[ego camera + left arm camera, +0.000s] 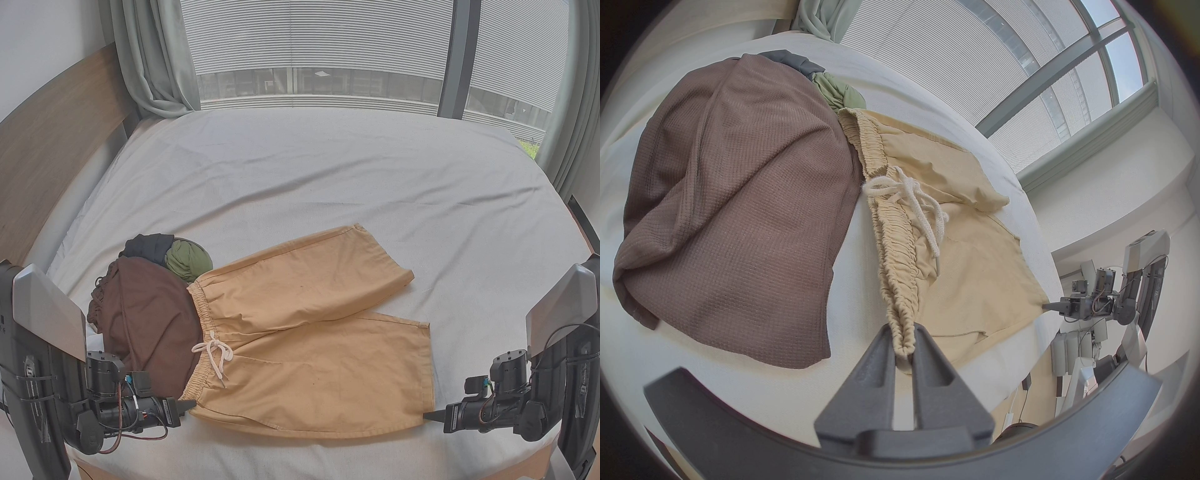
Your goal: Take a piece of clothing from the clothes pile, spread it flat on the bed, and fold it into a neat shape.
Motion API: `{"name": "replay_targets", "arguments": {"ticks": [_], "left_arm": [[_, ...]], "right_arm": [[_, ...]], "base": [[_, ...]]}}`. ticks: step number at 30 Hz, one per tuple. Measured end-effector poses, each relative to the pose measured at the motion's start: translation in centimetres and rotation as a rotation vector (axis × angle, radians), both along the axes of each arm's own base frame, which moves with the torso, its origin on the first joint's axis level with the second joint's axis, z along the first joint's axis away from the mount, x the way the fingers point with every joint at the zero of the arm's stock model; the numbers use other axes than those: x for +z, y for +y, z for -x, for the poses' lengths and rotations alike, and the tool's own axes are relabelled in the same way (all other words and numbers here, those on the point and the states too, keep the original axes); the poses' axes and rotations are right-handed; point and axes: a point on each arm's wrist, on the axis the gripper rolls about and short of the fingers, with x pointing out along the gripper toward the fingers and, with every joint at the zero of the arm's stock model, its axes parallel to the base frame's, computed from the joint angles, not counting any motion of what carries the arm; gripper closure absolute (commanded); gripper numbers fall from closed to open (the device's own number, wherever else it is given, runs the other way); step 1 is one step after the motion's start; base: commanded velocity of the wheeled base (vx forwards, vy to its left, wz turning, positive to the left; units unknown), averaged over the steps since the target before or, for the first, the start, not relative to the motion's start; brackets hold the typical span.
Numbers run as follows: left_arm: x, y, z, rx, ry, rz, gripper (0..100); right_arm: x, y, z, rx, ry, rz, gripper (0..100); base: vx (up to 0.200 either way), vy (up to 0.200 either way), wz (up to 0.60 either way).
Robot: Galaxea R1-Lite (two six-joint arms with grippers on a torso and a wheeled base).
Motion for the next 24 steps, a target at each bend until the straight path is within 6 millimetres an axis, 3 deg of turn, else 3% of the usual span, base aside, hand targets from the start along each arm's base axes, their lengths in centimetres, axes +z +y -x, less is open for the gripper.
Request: {"name": "replay_targets", "arguments": {"ticks": [9,15,24], "left_arm": [[-0.3,-0.4,0.2,-0.033,0.011,-0.011,100],[-0.4,-0.5,0.1,-0.058,-0.002,-0.017,100],[0.7,-0.6,-1.6,-0.010,-0.070,0.044,100]], "right_arm": [[0.8,-0.1,0.7,0.010,0.042,0.016,100],[1.7,-0.1,0.2,0.004,-0.030,-0.003,100],[3.4,-0.1,-0.9,-0.040,-0.156,-0.067,100]], "base": [[0.000,0.000,0.00],[0.000,0.000,0.00],[0.000,0.000,0.00]]}}
